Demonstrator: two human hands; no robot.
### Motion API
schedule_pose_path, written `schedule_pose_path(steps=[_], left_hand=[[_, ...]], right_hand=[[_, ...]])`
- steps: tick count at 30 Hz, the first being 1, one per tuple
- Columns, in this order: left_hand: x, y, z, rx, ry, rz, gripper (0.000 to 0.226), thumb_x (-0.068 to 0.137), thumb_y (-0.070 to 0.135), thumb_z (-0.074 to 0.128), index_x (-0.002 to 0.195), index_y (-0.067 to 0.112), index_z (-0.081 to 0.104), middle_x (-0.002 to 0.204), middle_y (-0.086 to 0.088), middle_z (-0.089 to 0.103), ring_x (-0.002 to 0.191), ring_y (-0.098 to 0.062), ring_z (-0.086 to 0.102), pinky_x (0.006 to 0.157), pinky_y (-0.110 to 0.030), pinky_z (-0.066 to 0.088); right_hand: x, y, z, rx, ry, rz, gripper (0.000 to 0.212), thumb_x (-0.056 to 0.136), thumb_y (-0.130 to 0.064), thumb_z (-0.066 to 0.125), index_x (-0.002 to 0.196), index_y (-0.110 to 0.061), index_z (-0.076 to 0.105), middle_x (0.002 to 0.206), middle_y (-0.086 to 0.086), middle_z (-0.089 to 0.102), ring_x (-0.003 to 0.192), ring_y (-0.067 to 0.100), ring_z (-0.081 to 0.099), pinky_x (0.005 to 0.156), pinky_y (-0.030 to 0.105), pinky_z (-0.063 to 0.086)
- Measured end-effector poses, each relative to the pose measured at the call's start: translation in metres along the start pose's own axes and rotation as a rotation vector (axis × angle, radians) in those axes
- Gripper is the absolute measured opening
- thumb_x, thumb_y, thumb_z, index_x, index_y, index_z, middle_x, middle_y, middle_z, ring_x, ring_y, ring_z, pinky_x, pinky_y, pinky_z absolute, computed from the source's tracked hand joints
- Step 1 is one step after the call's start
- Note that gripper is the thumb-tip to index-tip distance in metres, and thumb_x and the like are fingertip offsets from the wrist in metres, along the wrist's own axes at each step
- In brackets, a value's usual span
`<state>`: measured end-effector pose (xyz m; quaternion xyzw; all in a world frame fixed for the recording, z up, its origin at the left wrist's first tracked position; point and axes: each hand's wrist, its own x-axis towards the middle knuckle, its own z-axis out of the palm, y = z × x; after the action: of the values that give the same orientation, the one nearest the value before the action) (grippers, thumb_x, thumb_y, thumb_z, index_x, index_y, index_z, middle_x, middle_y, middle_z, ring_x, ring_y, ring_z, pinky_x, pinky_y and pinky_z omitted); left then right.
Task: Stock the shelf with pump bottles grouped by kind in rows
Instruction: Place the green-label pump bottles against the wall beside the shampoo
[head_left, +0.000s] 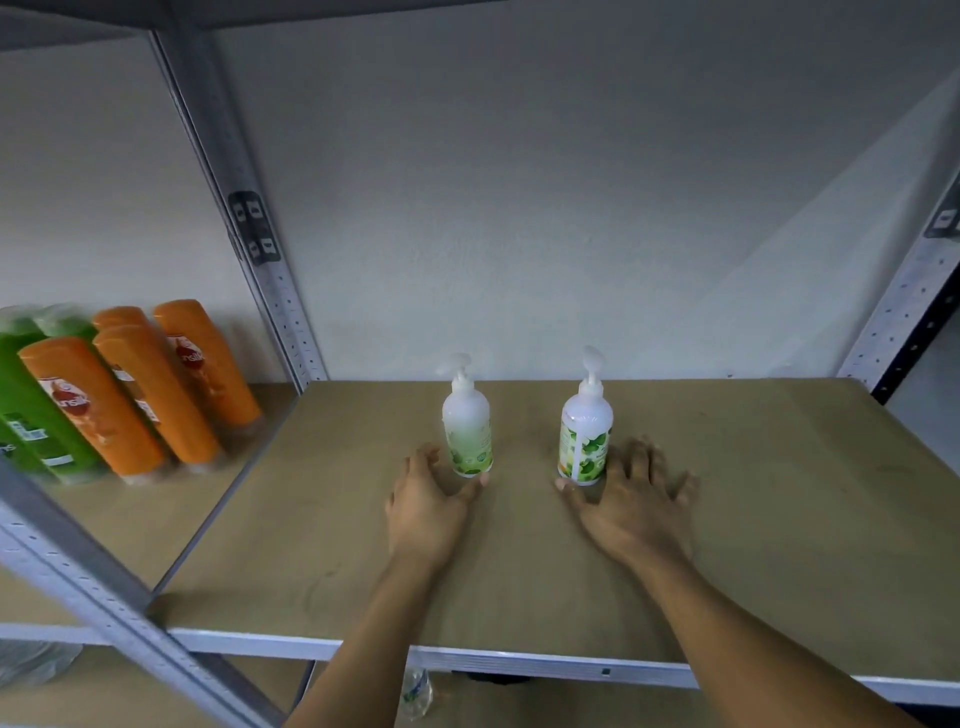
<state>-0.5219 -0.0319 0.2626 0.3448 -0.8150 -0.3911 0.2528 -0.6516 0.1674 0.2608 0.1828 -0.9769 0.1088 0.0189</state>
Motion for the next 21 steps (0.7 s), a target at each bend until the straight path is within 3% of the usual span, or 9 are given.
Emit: schedule_pose_path(steps=[3, 6, 11, 13, 16, 21], left_hand=[[0.013, 0.009, 0.012, -0.070, -0.010, -0.003, 0.073, 0.066, 0.060, 0.079, 0.128, 0.038, 0.047, 0.121, 0.018, 0.060, 0.115, -0.008, 0.059, 0.105, -0.040, 0.044], [0.027, 0.010, 0.015, -0.097, -0.032, 0.012, 0.059, 0.069, 0.051, 0.081, 0.118, 0.036, 0.052, 0.110, 0.019, 0.062, 0.103, -0.005, 0.062, 0.093, -0.038, 0.052], [0.055, 0.002, -0.002, -0.144, -0.102, 0.064, 0.042, 0.078, 0.026, 0.083, 0.106, 0.037, 0.055, 0.099, 0.018, 0.068, 0.085, 0.012, 0.063, 0.070, -0.010, 0.046], [0.071, -0.008, -0.014, -0.145, -0.101, 0.068, 0.048, 0.077, 0.025, 0.085, 0.115, 0.029, 0.057, 0.102, 0.018, 0.069, 0.086, 0.011, 0.064, 0.076, -0.013, 0.049], [0.096, -0.023, -0.030, -0.141, -0.062, 0.042, 0.057, 0.074, 0.022, 0.088, 0.122, 0.019, 0.057, 0.107, 0.010, 0.072, 0.093, -0.001, 0.069, 0.089, -0.030, 0.055], [0.134, -0.041, -0.055, -0.149, -0.019, 0.028, 0.064, 0.072, 0.016, 0.090, 0.126, 0.010, 0.056, 0.112, 0.000, 0.071, 0.099, -0.012, 0.069, 0.094, -0.036, 0.055]], right_hand=[[0.001, 0.000, 0.001, -0.008, -0.007, 0.002, 0.099, 0.079, -0.089, 0.009, 0.155, -0.028, 0.023, 0.167, 0.007, 0.011, 0.155, 0.025, 0.001, 0.117, 0.065, 0.003], [0.002, 0.001, 0.003, -0.011, -0.007, 0.005, 0.101, 0.078, -0.090, 0.007, 0.155, -0.027, 0.022, 0.167, 0.006, 0.010, 0.155, 0.025, 0.000, 0.117, 0.065, 0.002], [0.003, 0.000, 0.004, -0.018, 0.003, 0.002, 0.097, 0.081, -0.089, 0.013, 0.154, -0.026, 0.023, 0.166, 0.006, 0.013, 0.154, 0.025, 0.003, 0.118, 0.064, 0.005], [0.004, 0.000, 0.004, -0.029, 0.006, 0.001, 0.096, 0.082, -0.088, 0.013, 0.154, -0.026, 0.023, 0.166, 0.006, 0.012, 0.154, 0.025, 0.003, 0.118, 0.064, 0.005], [0.004, 0.000, 0.005, -0.048, 0.007, 0.000, 0.096, 0.082, -0.088, 0.011, 0.154, -0.025, 0.023, 0.166, 0.005, 0.013, 0.154, 0.024, 0.003, 0.117, 0.064, 0.006], [0.006, 0.000, 0.008, -0.071, 0.011, 0.003, 0.099, 0.081, -0.088, 0.007, 0.154, -0.025, 0.025, 0.166, 0.004, 0.015, 0.154, 0.022, 0.003, 0.117, 0.063, 0.007]])
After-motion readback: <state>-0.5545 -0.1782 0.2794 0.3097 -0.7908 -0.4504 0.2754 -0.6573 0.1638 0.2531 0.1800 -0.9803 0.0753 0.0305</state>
